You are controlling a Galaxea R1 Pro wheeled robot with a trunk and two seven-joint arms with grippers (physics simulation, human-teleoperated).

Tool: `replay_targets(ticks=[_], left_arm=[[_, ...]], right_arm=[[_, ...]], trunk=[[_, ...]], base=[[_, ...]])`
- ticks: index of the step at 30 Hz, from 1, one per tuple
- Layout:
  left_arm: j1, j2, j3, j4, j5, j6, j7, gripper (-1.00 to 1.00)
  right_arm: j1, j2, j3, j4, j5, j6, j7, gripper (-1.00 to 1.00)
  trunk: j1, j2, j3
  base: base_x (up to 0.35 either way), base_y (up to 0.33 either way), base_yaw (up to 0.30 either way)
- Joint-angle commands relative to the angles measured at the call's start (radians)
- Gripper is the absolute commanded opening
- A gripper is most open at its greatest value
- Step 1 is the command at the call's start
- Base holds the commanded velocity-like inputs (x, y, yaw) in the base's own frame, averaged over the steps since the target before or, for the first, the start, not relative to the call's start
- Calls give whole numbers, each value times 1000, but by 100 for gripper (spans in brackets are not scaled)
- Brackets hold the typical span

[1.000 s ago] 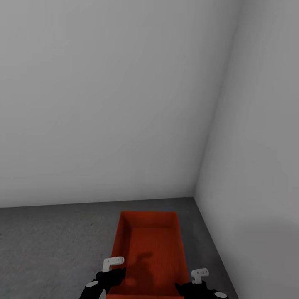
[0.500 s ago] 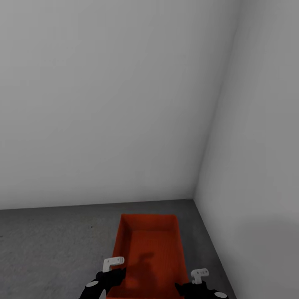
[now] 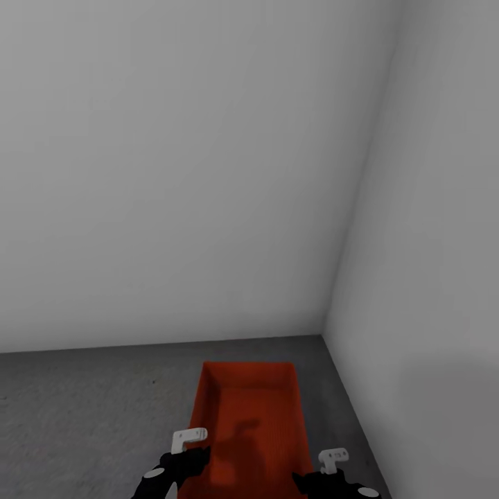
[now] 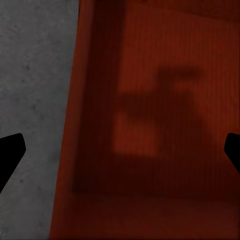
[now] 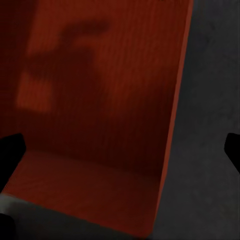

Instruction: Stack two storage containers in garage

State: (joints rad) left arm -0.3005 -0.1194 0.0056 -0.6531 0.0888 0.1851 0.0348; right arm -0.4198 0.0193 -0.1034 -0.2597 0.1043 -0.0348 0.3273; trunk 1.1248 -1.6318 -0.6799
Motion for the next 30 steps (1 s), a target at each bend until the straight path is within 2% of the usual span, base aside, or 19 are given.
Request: replay_targets(ticks=[1, 16, 30], left_arm=[[0, 0, 1, -2, 9, 6, 3, 100], [-2, -1, 0, -2, 9, 5, 4, 100], [-2, -1, 1, -2, 9, 5, 4, 100]], right_arm=[[-1, 1, -9, 0, 11, -4, 5, 100], [-1, 1, -7, 0, 11, -4, 4, 100], [-1, 1, -7, 0, 11, -4, 4, 100]], trunk=[[-4, 7, 2], [-62, 112, 49], [-115, 210, 93]], base=[[0, 0, 0], [-56, 0, 0], [-300, 0, 0]])
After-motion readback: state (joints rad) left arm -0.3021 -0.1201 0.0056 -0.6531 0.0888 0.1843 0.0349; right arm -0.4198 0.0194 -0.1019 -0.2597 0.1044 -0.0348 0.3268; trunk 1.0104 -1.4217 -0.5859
